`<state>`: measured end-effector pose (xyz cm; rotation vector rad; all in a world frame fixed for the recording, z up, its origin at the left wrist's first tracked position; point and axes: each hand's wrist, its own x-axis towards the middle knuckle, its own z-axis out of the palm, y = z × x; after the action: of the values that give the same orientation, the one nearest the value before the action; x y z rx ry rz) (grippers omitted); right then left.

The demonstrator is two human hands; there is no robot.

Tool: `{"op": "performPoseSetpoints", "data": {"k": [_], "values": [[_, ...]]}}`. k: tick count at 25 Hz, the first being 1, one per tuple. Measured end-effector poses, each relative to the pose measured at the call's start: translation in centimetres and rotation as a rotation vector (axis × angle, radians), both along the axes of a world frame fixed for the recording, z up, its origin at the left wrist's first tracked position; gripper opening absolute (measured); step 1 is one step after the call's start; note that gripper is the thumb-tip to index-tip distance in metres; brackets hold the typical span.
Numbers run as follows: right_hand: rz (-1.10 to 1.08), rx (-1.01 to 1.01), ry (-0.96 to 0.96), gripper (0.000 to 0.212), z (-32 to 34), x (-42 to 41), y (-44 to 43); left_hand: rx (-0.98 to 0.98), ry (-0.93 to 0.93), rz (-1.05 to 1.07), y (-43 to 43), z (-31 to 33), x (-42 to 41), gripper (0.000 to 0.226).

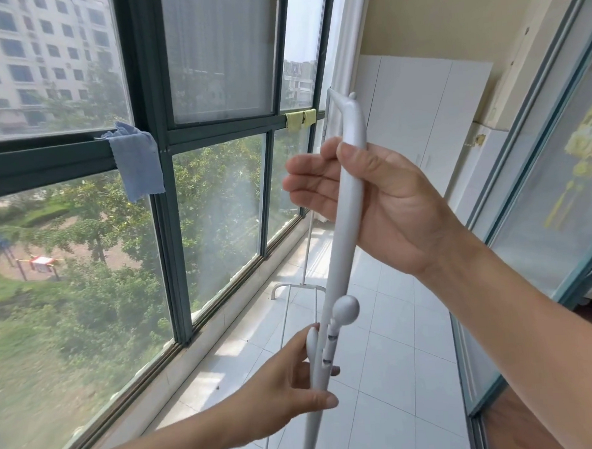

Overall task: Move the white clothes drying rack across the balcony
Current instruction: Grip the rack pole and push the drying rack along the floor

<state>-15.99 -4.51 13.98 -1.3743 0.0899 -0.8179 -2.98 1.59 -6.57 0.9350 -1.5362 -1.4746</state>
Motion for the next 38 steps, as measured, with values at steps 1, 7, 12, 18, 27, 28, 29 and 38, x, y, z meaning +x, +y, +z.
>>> {"op": "performPoseSetpoints", "data": {"k": [1,7,12,18,27,28,29,38], "values": [[0.003,-0.004,-0.004,0.014,0.0,0.0,0.0,-0.012,-0.011,0.022,0.1,-0.2,-0.3,0.062],[-0.098,-0.006,-0.025,0.015,0.3,-0.2,-0.6,-0.084,-0.003,0.095,-0.8,-0.1,-1.3,0.047],[-0.179,-0.031,-0.025,0.024,0.7,-0.6,-2.2,-0.127,-0.028,0.104,-3.0,0.3,-1.9,0.047],[-0.268,-0.023,-0.034,0.017,0.7,-1.9,-5.8,-0.172,-0.062,0.121,-6.9,0.8,-3.2,0.048],[-0.363,-0.020,-0.039,0.013,0.6,-5.8,-12.9,-0.195,-0.087,0.129,-14.5,0.5,-7.3,0.050],[-0.376,-0.019,-0.037,0.013,0.6,-6.3,-13.6,-0.196,-0.086,0.131,-15.4,0.5,-7.7,0.050],[-0.391,-0.019,-0.037,0.013,0.6,-6.8,-14.5,-0.197,-0.086,0.131,-16.4,0.5,-8.3,0.050],[-0.471,-0.041,-0.033,0.019,0.3,-10.5,-24.3,-0.221,-0.057,0.104,-26.5,0.1,-12.2,0.048]]}}
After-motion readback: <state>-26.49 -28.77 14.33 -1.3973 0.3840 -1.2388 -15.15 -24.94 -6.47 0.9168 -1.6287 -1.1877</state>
